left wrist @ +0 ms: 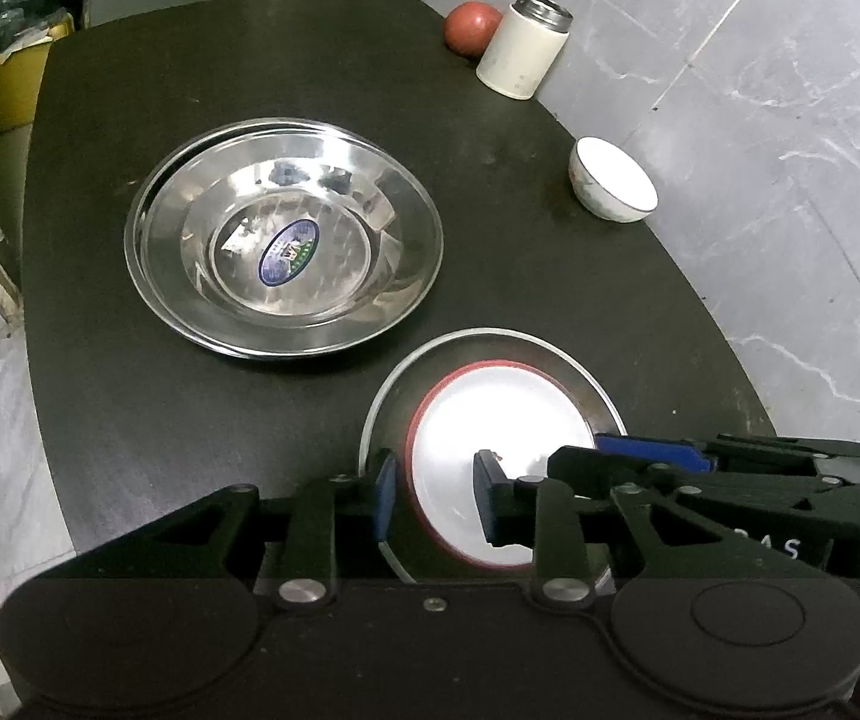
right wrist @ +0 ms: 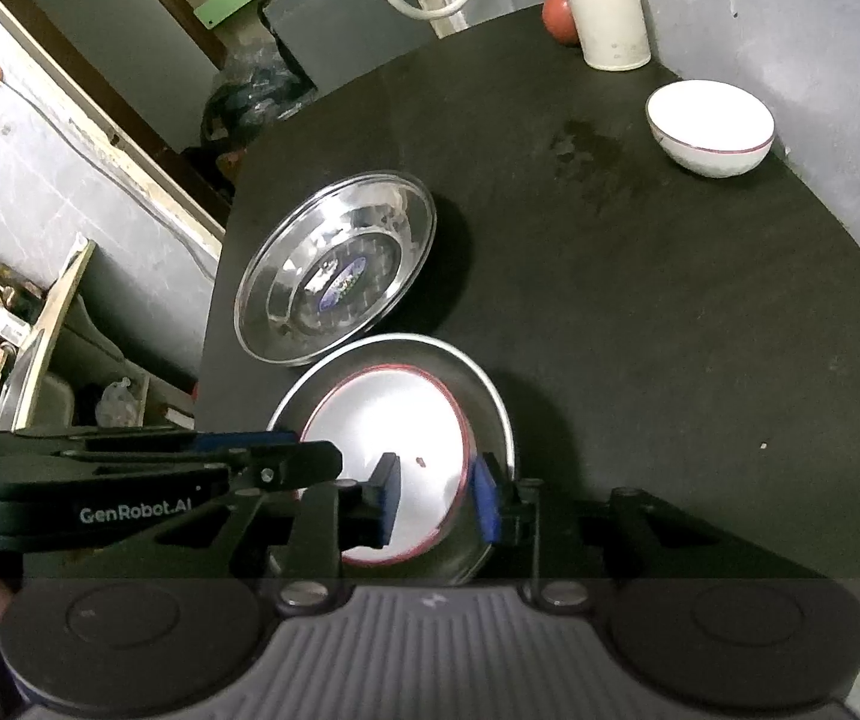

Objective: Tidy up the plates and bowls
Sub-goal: 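Open both grippers to release the white bowl inside the steel bowl, then move both grippers toward the rim of the second red-rimmed white bowl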

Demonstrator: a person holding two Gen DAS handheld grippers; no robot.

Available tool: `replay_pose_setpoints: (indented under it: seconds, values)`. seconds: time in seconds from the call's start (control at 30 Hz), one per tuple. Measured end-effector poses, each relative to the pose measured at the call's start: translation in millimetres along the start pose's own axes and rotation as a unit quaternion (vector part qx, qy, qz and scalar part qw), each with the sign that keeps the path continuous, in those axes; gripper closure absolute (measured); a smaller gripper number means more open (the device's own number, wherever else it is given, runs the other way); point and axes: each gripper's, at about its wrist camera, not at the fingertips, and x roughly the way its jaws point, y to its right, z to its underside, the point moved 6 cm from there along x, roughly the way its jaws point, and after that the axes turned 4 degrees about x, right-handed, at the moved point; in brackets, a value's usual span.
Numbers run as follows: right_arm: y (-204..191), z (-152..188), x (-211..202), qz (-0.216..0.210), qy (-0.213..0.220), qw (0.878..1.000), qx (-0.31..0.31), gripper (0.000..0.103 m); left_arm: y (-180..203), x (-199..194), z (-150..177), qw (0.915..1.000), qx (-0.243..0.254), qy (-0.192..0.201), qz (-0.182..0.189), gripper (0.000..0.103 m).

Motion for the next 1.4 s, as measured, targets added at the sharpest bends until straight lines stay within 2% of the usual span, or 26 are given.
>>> replay_pose_setpoints:
  seconds: [0.17, 0.33, 0.37, 0.4, 0.47, 0.63, 0.73, 0.8, 0.87, 0.97, 1.27, 1.4]
  values:
    - [0.8, -1.9, -8.0, -0.006, 0.017, 1.000, 0.003, 0.069, 0.7, -5.4, -1.7, 0.9999, 0.002, 0.011, -0.001, 0.068]
    - [2.1, -2.6, -16.0, -0.016, 0.032, 0.999, 0.007, 0.063, 4.7, -13.4, -4.1, 0.9996, 0.010, 0.026, 0.005, 0.054]
    - [2.4, -2.9, -18.0, -0.019, 0.036, 0.999, 0.007, 0.059, 5.9, -15.3, -4.9, 0.9995, 0.011, 0.030, 0.006, 0.050]
    - [3.4, -3.2, -20.2, -0.015, 0.041, 0.999, 0.007, 0.048, 6.9, -16.3, -6.4, 0.9994, 0.013, 0.033, 0.003, 0.043]
    - [7.8, -4.1, -25.3, -0.009, 0.053, 0.999, 0.012, 0.045, 7.3, -19.4, -8.3, 0.9989, 0.019, 0.040, -0.013, 0.033]
    - [25.3, -7.0, -34.5, -0.004, 0.074, 0.996, 0.044, 0.041, 4.7, -20.4, -12.4, 0.9986, 0.018, 0.045, -0.022, 0.030]
    - [34.9, -8.6, -36.8, -0.001, 0.083, 0.995, 0.063, 0.030, 4.4, -20.7, -15.6, 0.9981, 0.017, 0.051, -0.030, 0.020]
    - [40.4, -10.1, -38.3, 0.002, 0.091, 0.993, 0.071, 0.017, 4.5, -20.2, -18.6, 0.9976, 0.014, 0.056, -0.038, 0.009]
    - [46.5, -12.0, -39.4, 0.006, 0.099, 0.992, 0.079, 0.010, 4.2, -19.4, -22.1, 0.9969, 0.011, 0.059, -0.050, 0.003]
    - [56.1, -14.1, -38.5, 0.007, 0.102, 0.990, 0.096, 0.000, 2.7, -17.7, -26.9, 0.9965, 0.000, 0.061, -0.058, 0.001]
    - [88.3, -14.2, -23.2, 0.014, 0.092, 0.984, 0.152, 0.000, -5.3, 1.3, -51.6, 0.9941, -0.084, 0.055, -0.043, 0.001]
    - [104.3, -23.0, -21.7, 0.031, 0.107, 0.980, 0.163, 0.000, 3.2, 17.4, -71.9, 0.9944, -0.079, 0.052, -0.047, 0.001]
